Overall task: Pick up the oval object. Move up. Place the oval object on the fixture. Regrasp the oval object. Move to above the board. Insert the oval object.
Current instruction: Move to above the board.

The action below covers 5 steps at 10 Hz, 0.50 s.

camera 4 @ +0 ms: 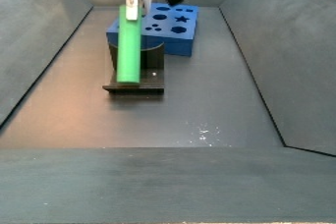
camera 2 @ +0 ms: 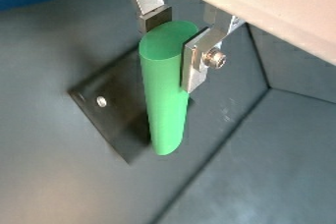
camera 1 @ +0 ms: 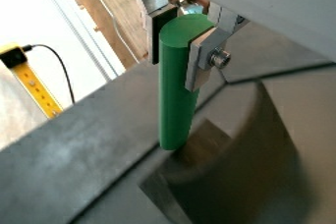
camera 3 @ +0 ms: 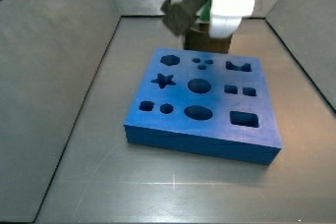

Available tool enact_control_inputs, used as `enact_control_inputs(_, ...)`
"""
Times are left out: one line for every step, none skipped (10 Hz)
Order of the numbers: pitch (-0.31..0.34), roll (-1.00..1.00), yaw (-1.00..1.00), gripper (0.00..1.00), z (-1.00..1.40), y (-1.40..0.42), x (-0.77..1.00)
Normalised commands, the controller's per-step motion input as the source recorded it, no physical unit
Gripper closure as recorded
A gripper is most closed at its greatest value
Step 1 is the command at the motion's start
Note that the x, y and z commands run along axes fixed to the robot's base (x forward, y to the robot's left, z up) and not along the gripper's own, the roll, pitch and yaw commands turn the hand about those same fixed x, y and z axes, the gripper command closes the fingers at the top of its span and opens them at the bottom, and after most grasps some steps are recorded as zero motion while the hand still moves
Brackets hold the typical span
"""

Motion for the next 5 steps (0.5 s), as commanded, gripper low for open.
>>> enact_control_inputs(-0.12,0.1,-0.13,1.0,1.0,0.3,0.04)
enact_control_inputs(-0.086,0.06,-0.15,1.0,1.0,0.29,0.04)
enact_control_inputs(-0.045,0.02,-0.16,1.0,1.0,0.29,0.03)
enact_control_inputs(-0.016,-0.01,-0.16,1.0,1.0,0.28,0.03)
enact_control_inputs(0.012,-0.03,-0.15,1.0,1.0,0.27,0.02)
